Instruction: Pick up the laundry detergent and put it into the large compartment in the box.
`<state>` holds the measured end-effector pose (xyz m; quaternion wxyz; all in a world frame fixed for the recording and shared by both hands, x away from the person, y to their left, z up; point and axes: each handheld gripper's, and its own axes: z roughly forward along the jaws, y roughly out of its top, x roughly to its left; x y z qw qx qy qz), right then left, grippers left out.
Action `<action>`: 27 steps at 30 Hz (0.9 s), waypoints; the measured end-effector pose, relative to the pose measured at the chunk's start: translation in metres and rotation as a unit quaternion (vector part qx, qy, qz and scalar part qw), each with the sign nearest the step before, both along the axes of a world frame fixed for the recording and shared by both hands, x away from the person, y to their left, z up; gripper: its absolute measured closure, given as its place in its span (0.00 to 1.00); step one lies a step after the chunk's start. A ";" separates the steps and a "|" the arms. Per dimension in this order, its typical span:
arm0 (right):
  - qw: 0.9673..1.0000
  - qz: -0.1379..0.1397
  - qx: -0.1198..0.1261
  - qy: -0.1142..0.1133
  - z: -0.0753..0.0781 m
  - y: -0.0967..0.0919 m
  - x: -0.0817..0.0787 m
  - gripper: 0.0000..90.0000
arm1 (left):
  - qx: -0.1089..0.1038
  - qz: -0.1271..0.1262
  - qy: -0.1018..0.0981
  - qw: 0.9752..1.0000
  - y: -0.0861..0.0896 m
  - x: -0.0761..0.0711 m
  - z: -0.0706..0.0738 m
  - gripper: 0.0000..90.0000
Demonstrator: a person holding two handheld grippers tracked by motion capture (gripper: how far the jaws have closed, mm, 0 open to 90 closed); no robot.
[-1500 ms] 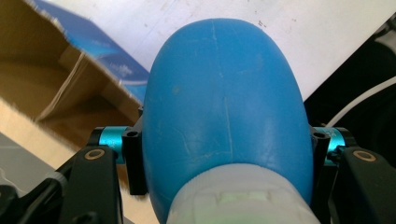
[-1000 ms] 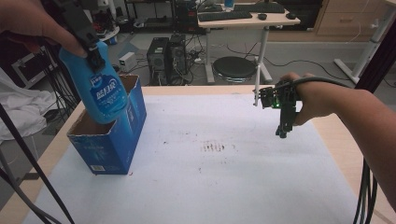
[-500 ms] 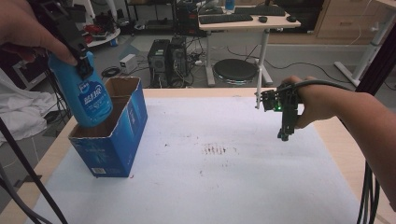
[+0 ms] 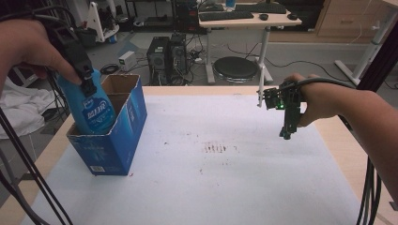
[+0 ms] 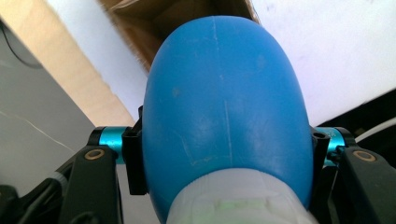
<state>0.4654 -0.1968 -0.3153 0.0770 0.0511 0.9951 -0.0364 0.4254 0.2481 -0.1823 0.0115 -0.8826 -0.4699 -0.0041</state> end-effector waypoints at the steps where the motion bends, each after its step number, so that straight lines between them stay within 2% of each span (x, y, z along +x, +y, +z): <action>1: 1.000 0.001 0.000 0.000 0.000 0.000 0.000 0.04 | 0.003 -0.012 0.000 1.000 -0.002 0.000 -0.004 0.42; 4: 1.000 0.004 0.000 0.000 0.000 0.000 0.000 0.04 | 0.011 -0.044 0.007 0.999 -0.005 0.002 -0.015 0.42; 7: 1.000 0.002 0.000 0.000 0.000 0.000 0.000 0.04 | 0.008 -0.069 0.011 0.997 -0.006 0.003 -0.024 0.42; 8: 1.000 0.002 0.000 0.000 0.000 0.000 0.000 0.04 | 0.008 -0.069 0.011 0.997 -0.006 0.003 -0.024 0.42; 9: 1.000 0.002 -0.001 -0.001 0.000 0.000 0.000 0.04 | 0.006 -0.088 0.010 0.996 -0.006 0.004 -0.029 0.42; 11: 1.000 -0.001 -0.001 0.000 -0.001 -0.001 0.000 0.04 | 0.004 -0.110 0.004 0.994 -0.006 0.004 -0.035 0.42; 13: 1.000 0.002 -0.006 -0.001 0.000 -0.002 0.001 0.04 | 0.010 -0.139 0.003 0.990 -0.007 0.004 -0.041 0.42; 14: 1.000 0.001 -0.006 -0.001 0.000 -0.002 0.000 0.04 | 0.013 -0.145 0.002 0.989 -0.008 0.004 -0.043 0.42; 22: 1.000 0.001 -0.010 0.000 -0.003 0.000 0.000 0.04 | 0.016 -0.164 0.013 0.986 -0.006 0.007 -0.064 0.42; 24: 1.000 0.001 -0.009 0.001 -0.003 0.001 0.000 0.04 | 0.016 -0.162 0.015 0.987 -0.005 0.007 -0.070 0.42; 27: 1.000 0.009 -0.013 0.002 -0.004 0.002 0.002 0.04 | 0.015 -0.169 0.017 0.985 -0.004 0.008 -0.077 0.42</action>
